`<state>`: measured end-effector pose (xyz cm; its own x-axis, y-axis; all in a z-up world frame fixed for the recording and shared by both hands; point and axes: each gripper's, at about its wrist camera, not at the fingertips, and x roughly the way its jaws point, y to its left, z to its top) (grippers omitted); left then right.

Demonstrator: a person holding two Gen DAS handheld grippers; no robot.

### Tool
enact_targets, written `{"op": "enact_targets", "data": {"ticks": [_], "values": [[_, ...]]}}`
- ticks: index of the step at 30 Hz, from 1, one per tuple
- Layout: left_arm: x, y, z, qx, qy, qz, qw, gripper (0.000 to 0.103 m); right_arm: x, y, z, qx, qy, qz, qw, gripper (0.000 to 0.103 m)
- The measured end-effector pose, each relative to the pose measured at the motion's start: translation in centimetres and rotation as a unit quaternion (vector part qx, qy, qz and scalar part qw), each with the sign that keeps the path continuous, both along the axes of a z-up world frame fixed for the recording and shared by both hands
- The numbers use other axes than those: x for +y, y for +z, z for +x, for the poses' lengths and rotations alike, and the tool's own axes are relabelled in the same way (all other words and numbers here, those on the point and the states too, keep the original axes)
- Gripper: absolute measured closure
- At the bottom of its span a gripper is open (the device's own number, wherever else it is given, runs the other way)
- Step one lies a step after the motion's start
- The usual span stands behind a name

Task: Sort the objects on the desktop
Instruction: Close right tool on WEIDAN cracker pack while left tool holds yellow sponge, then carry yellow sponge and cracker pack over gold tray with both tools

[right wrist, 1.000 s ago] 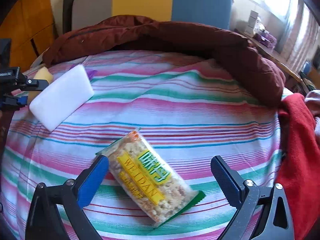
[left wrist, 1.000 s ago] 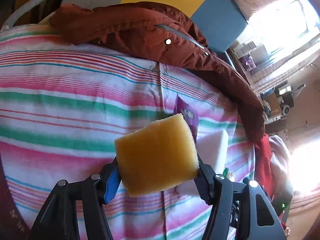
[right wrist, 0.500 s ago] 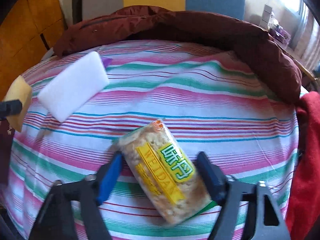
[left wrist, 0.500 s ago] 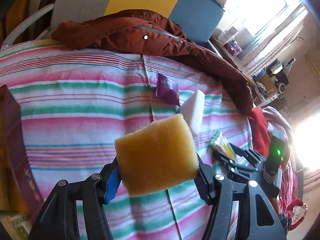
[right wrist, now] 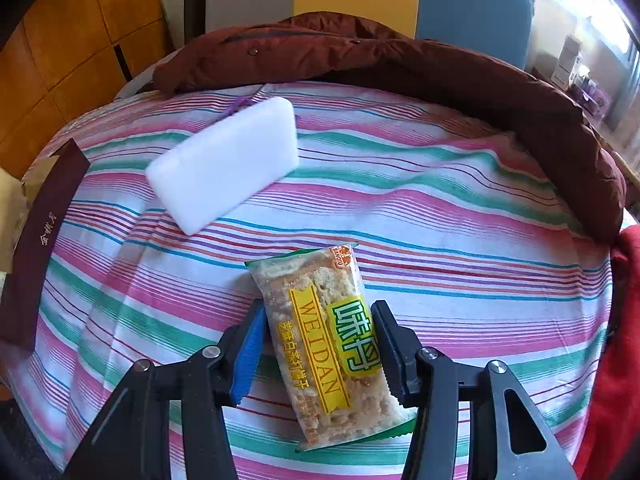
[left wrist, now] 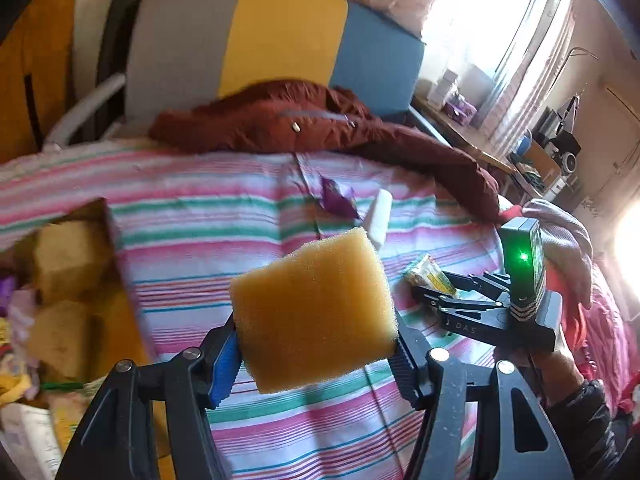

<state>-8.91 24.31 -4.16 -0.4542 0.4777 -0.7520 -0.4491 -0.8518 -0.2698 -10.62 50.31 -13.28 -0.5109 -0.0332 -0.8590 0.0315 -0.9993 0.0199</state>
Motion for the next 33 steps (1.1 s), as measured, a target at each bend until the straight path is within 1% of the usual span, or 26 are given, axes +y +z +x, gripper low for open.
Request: {"op": "enact_targets", "data": {"ticks": [4, 8, 10, 20, 26, 33], "values": [[-1.8, 1.2, 1.3, 0.035, 0.019, -0.016, 0.9991, 0.039, 0.0, 0.1, 0.1, 0.004, -0.007, -0.003, 1.000, 0.051], [-3.4, 2.1, 2.7, 0.070, 0.033, -0.036, 0.9964, 0.039, -0.4, 0.1, 0.3, 0.002, -0.006, -0.001, 1.000, 0.051], [-4.1, 2.3, 3.1, 0.078, 0.039, -0.042, 0.9953, 0.039, -0.7, 0.1, 0.4, 0.002, -0.008, -0.003, 1.000, 0.051], [-7.8, 2.3, 4.9, 0.087, 0.069, -0.053, 0.9925, 0.039, -1.6, 0.3, 0.8, 0.005, -0.016, -0.014, 1.000, 0.051], [-9.9, 1.9, 5.4, 0.084, 0.083, -0.054, 0.9915, 0.039, -1.5, 1.4, 1.3, 0.015, -0.041, -0.024, 0.999, 0.051], [-12.2, 1.2, 5.7, 0.074, 0.098, -0.046, 0.9914, 0.039, -2.4, 2.7, 2.6, 0.021, -0.050, -0.027, 0.998, 0.051]]}}
